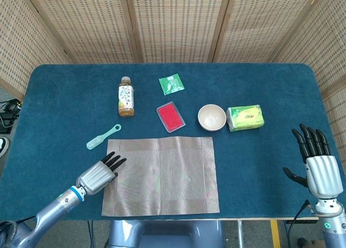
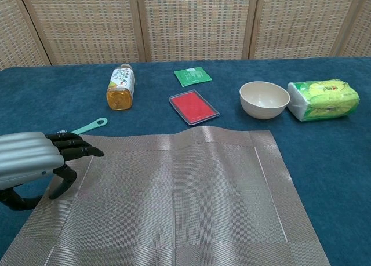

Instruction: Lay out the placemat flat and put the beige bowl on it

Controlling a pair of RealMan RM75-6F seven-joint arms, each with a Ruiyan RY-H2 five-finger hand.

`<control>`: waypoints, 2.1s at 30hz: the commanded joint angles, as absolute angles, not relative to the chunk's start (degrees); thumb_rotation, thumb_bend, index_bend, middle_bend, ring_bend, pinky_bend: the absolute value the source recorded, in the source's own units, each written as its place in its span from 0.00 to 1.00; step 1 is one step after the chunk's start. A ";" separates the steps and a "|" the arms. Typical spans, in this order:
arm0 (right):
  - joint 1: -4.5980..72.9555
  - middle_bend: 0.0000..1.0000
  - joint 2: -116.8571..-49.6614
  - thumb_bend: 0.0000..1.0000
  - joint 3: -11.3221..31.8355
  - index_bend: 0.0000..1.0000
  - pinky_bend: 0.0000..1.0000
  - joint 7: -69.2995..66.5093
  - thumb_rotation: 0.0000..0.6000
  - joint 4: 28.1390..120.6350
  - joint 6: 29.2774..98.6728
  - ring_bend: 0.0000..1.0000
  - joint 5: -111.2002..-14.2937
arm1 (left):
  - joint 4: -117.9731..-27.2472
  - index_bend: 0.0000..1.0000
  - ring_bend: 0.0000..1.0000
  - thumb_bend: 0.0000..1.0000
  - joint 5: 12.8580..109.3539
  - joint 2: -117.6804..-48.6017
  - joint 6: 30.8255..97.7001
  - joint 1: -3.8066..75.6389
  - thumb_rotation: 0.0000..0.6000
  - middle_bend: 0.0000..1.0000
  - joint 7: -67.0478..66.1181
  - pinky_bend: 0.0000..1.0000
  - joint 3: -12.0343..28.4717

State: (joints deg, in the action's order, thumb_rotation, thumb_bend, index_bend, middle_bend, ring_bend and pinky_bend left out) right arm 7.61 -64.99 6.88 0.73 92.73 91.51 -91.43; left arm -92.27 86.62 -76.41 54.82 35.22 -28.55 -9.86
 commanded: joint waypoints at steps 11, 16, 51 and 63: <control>8.66 0.00 -65.74 0.00 7.24 0.00 0.00 0.73 1.00 90.94 87.60 0.00 -88.06 | -101.25 0.00 0.00 0.00 84.03 -67.67 69.44 30.86 1.00 0.00 -23.75 0.00 -1.66; 11.17 0.00 -66.57 0.00 7.81 0.00 0.00 -0.24 1.00 87.75 80.72 0.00 -83.84 | -104.39 0.00 0.00 0.00 75.94 -66.67 74.40 28.27 1.00 0.00 -26.83 0.00 3.05; 42.84 0.00 -88.09 0.04 12.43 0.23 0.00 5.87 1.00 61.90 44.30 0.00 -74.70 | -105.33 0.00 0.00 0.00 66.23 -64.92 79.07 21.67 1.00 0.00 -19.38 0.00 9.94; 45.97 0.00 -95.11 0.48 11.07 0.40 0.00 -0.73 1.00 52.35 44.42 0.00 -77.30 | -104.59 0.00 0.00 0.00 65.66 -65.05 78.18 21.69 1.00 0.00 -18.67 0.00 10.69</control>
State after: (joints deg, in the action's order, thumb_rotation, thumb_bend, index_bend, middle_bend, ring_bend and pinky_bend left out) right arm 45.38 -94.01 11.41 0.61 53.63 44.01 -76.41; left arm -104.60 65.68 -65.04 78.19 21.69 -18.67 10.68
